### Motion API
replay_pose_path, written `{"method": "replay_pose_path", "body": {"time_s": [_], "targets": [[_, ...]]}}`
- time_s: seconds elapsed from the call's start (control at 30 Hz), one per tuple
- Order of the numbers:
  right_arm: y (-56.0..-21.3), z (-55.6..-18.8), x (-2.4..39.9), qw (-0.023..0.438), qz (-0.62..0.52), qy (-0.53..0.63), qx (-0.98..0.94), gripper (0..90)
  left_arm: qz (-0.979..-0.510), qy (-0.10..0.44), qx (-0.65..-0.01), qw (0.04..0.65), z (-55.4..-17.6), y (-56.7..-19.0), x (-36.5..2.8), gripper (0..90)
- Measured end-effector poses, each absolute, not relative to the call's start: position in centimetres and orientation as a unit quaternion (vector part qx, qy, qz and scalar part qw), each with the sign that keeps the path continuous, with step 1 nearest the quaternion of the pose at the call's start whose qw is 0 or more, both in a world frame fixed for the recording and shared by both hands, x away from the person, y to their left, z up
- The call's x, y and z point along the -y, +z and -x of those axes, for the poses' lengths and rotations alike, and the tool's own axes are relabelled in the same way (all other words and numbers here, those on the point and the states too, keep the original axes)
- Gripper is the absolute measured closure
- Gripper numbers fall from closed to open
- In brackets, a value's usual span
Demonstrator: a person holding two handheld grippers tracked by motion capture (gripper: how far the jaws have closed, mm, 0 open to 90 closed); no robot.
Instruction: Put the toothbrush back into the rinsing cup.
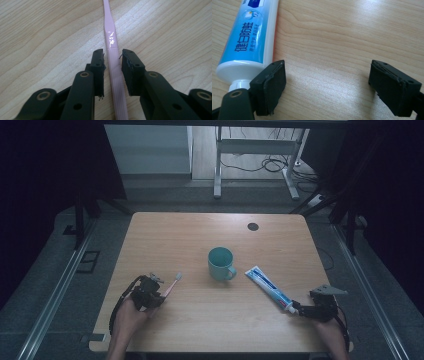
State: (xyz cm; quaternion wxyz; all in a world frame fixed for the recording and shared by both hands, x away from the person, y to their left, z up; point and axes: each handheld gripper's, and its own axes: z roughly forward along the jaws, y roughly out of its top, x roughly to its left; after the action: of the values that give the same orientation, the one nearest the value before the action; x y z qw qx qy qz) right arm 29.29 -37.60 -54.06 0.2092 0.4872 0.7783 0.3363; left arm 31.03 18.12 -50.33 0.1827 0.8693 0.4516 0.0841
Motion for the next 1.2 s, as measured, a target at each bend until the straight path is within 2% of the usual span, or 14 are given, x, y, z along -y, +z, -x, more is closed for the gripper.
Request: {"method": "replay_pose_path", "body": {"time_s": [0.33, 0.77, 0.93, 1.2], "targets": [[-54.1, -29.3, 37.6, 0.209, -0.488, 0.336, -0.778, 14.2, -0.875, 0.051, -0.46, 0.141, -32.9, -50.2, -17.1, 65.0], [-54.1, -29.3, 37.6, 0.209, -0.487, 0.336, -0.778, 14.2, -0.884, 0.018, -0.461, 0.076, -35.6, -50.0, -15.5, 64.9], [-54.1, -29.3, 37.6, 0.209, -0.488, 0.336, -0.778, 14.2, -0.885, 0.01, -0.461, 0.06, -36.2, -50.1, -14.9, 66.4], [-54.1, -29.3, 37.6, 0.209, -0.488, 0.336, -0.778, 14.2, -0.881, -0.007, -0.472, 0.033, -37.2, -50.0, -14.4, 73.8]]}}
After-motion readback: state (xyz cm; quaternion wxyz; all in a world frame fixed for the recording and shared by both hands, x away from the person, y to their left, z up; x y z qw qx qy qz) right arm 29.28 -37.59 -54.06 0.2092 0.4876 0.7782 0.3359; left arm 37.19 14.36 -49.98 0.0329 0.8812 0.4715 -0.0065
